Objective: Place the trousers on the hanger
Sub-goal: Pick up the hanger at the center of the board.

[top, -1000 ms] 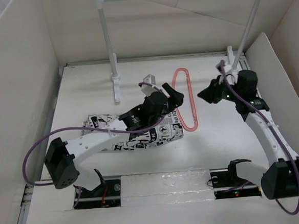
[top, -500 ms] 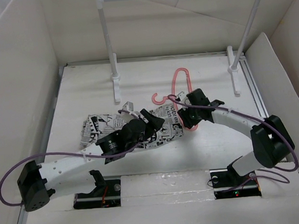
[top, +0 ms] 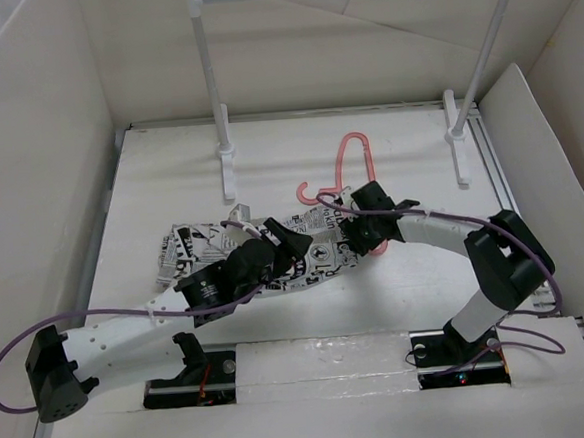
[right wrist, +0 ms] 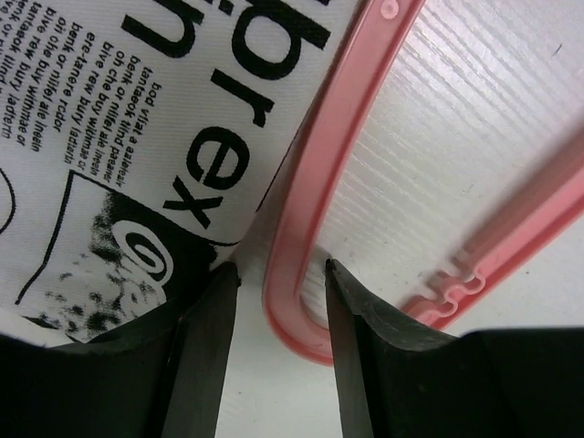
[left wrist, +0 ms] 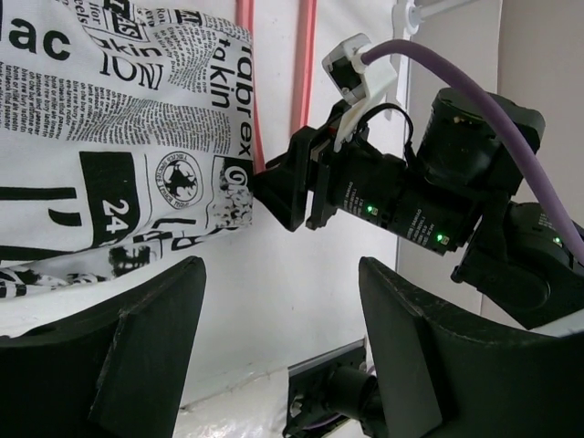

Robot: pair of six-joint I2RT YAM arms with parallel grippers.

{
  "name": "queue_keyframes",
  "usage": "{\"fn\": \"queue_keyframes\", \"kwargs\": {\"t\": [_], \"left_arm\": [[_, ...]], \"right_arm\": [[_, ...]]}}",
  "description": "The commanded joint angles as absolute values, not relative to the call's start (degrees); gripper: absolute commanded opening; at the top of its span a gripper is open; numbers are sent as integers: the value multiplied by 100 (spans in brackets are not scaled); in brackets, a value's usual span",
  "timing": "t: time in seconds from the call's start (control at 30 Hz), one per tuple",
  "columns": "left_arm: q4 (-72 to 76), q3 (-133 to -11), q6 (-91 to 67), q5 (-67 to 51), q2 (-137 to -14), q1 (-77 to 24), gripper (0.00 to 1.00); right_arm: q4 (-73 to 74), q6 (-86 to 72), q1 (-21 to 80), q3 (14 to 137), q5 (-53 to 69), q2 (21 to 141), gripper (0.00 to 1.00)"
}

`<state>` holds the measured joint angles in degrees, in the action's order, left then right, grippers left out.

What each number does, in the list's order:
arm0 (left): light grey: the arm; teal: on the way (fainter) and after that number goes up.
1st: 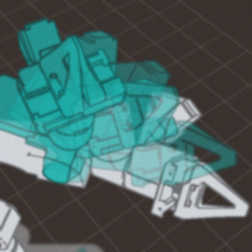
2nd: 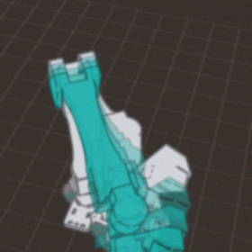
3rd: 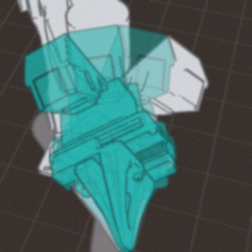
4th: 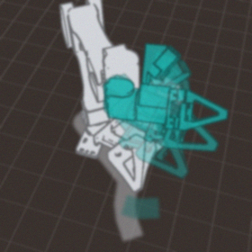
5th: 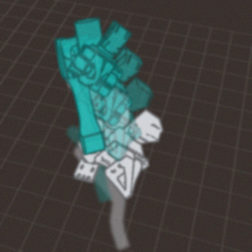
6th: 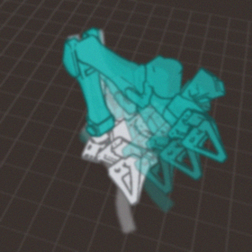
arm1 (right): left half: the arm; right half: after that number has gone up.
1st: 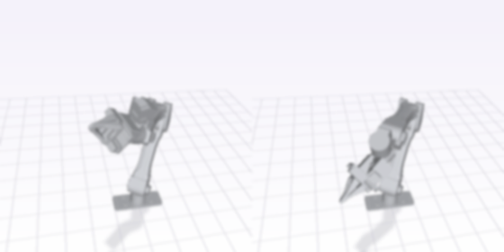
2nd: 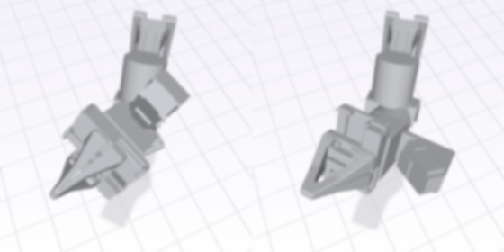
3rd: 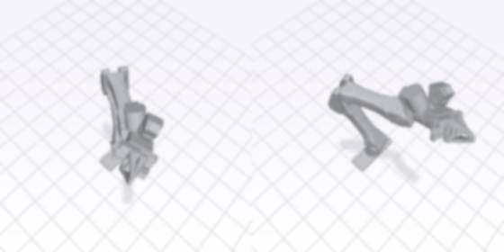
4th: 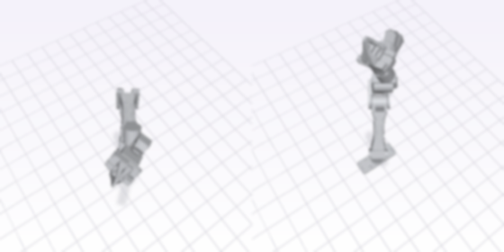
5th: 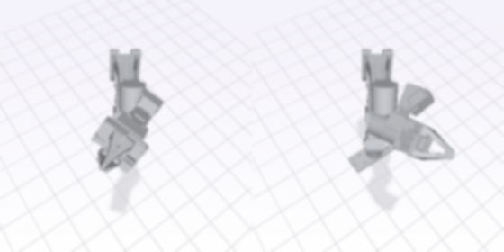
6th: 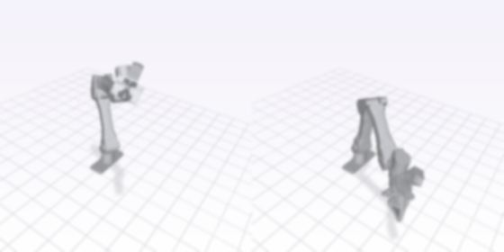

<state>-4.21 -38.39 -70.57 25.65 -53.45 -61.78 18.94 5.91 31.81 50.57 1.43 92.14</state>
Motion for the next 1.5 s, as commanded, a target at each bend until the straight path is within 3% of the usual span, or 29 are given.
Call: {"fn": "queue_keyframes", "kwargs": {"t": [0.0,0.13,0.2,0.23,0.27,0.33,0.73,0.97,1.17,1.4,1.43,1.47], "left_arm": [[-501,-3982,-7137,2768,-5177,-6196,64],[-536,-3964,-7154,2795,-5142,-6196,64],[-562,-3964,-7146,2769,-5168,-6196,65],[-562,-3981,-7128,2751,-5220,-6135,66],[-589,-3990,-7093,2629,-5256,-6056,66],[-633,-4069,-7075,2514,-5430,-5977,67],[-44,-5666,-6627,1838,-7502,-5924,70],[825,-6204,-6776,1328,-8463,-5748,72],[599,-6960,-6732,1415,-9482,-5696,72],[634,-7189,-6750,2012,-9931,-5695,65],[380,-7416,-6811,2343,-10019,-5695,58],[256,-7418,-6812,2347,-10020,-5695,58]], "right_arm": [[1749,413,3200,4896,-121,8992,49],[1565,562,3006,4861,208,9456,49],[1241,554,2893,4694,438,9658,43],[1126,536,2892,4606,544,9798,37],[1012,519,2787,4536,649,9826,14],[844,440,2585,4272,764,9661,0],[1590,896,1135,4403,2606,7138,0],[1758,809,1063,4131,3295,6461,0],[1837,554,1011,3894,3919,5881,0],[2127,449,1011,3780,4192,5485,0],[2179,405,1011,3692,4210,5345,0],[2180,404,1011,3691,4210,5344,0]]}}
